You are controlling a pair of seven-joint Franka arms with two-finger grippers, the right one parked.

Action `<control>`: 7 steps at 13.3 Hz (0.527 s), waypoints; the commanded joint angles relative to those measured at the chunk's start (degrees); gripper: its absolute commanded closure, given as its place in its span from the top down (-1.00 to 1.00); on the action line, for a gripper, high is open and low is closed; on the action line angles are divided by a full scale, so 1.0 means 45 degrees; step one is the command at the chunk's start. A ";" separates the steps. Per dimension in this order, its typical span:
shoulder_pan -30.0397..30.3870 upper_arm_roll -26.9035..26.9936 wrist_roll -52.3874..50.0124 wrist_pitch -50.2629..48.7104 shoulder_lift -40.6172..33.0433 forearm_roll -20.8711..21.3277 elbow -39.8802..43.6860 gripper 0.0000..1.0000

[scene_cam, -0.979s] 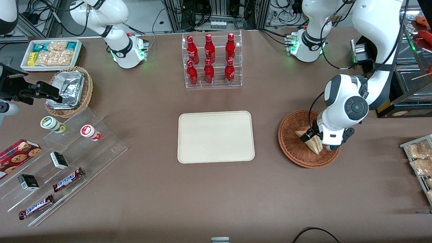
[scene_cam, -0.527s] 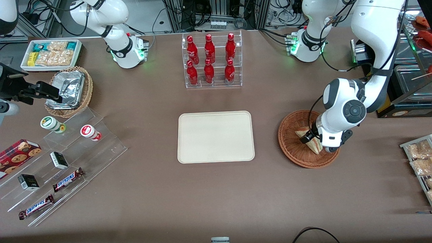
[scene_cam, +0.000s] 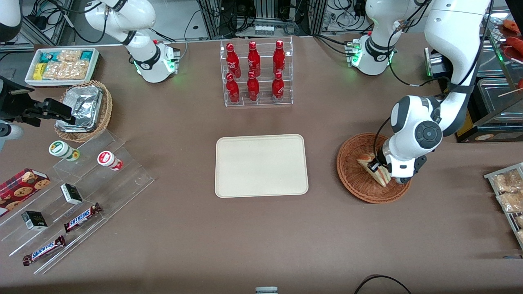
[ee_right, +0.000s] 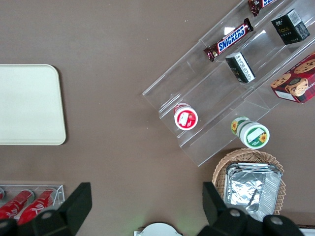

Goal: Place sandwich from basket to tray
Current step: 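Lower the open left gripper around the sandwich and close on it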

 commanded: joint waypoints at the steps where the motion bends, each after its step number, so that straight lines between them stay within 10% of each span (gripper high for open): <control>1: 0.0071 -0.0081 -0.0016 -0.0741 -0.0487 -0.0002 0.0309 -1.00; 7: -0.0455 -0.0237 0.1290 -0.4396 -0.0234 -0.0157 0.3181 -1.00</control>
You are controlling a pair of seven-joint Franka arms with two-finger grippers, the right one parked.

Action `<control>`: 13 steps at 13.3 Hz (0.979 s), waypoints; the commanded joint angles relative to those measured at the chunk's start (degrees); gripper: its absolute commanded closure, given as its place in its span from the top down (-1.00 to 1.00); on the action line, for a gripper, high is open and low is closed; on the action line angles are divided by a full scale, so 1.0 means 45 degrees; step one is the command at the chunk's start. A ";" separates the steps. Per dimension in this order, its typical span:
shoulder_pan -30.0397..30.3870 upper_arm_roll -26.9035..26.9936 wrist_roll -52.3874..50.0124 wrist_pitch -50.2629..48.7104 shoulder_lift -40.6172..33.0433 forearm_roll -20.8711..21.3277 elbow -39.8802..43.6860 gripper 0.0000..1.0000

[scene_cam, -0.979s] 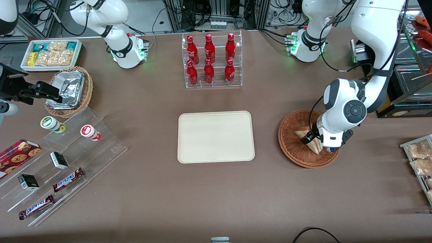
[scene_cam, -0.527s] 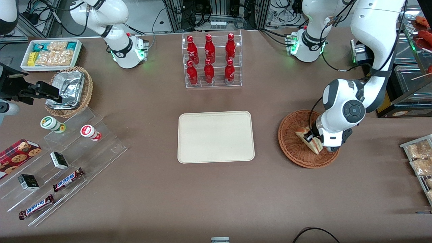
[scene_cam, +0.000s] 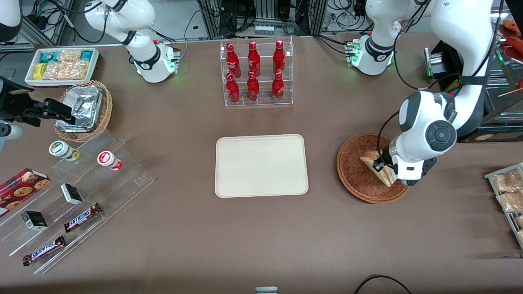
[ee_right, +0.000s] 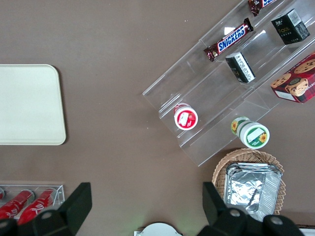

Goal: Place sandwich from basket to tray
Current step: 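Lift the sandwich and carry it with the left gripper over the tray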

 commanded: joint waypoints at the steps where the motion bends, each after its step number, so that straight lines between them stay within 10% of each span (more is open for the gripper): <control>1: -0.0553 -0.0015 0.0789 -0.0804 0.0110 -0.0216 0.0868 -1.00; 13: -0.5278 -0.0054 0.0557 -0.1489 0.3777 -0.1679 0.5417 -1.00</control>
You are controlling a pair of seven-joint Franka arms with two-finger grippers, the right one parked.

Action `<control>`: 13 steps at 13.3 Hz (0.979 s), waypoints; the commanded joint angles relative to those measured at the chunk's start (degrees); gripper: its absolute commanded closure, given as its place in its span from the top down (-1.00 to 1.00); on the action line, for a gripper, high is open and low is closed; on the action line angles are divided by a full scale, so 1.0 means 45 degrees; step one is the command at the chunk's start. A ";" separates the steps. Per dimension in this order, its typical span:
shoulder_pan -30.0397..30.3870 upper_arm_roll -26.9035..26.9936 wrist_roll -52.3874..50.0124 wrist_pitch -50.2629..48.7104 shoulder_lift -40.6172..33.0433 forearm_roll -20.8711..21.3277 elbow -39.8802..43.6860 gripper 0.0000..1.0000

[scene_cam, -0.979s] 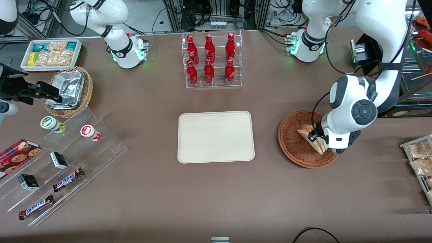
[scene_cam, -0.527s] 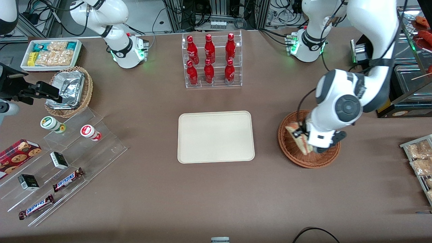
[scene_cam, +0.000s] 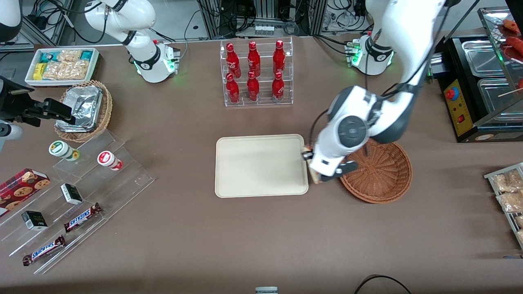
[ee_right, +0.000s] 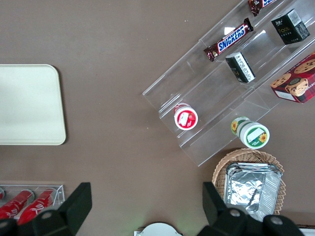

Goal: Place sandwich from basket to tray
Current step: 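Lift the sandwich and carry it with the left gripper over the tray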

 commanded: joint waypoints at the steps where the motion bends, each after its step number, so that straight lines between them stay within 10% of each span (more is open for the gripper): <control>1: -0.1067 0.0165 -0.0213 -0.0356 0.1530 -0.0656 0.1860 -1.00; 13: -0.2906 0.0185 -0.0781 0.0675 0.4248 -0.0561 0.4326 -1.00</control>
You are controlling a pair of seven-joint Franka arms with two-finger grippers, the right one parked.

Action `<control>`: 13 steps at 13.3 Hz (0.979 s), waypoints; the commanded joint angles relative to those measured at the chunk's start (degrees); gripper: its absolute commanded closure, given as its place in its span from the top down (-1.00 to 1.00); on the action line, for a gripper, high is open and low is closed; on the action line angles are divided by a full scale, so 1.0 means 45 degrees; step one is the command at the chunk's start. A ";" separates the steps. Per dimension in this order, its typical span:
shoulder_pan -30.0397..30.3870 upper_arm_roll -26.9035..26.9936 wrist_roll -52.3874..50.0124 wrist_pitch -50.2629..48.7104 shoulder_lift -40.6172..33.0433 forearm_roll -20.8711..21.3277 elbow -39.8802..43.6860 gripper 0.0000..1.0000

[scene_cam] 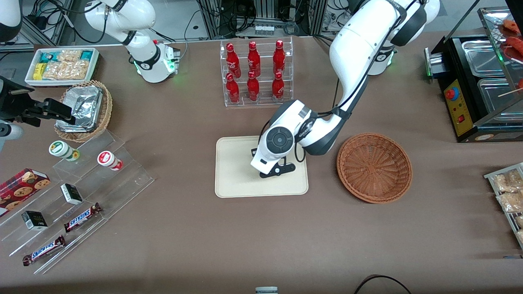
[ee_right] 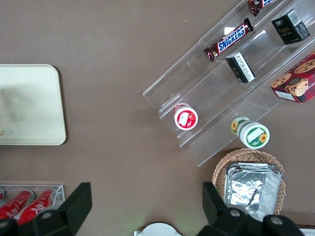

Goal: Place sandwich from basket to tray
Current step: 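Lower the sandwich onto the tray center and open the left gripper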

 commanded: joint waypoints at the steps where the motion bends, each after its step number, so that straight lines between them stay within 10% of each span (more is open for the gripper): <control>1: -0.0335 0.0193 -0.0077 0.0696 0.0458 -0.0034 0.0527 -1.00; 13: -0.0335 0.0232 -0.0038 0.1187 0.0694 0.1001 0.0410 -1.00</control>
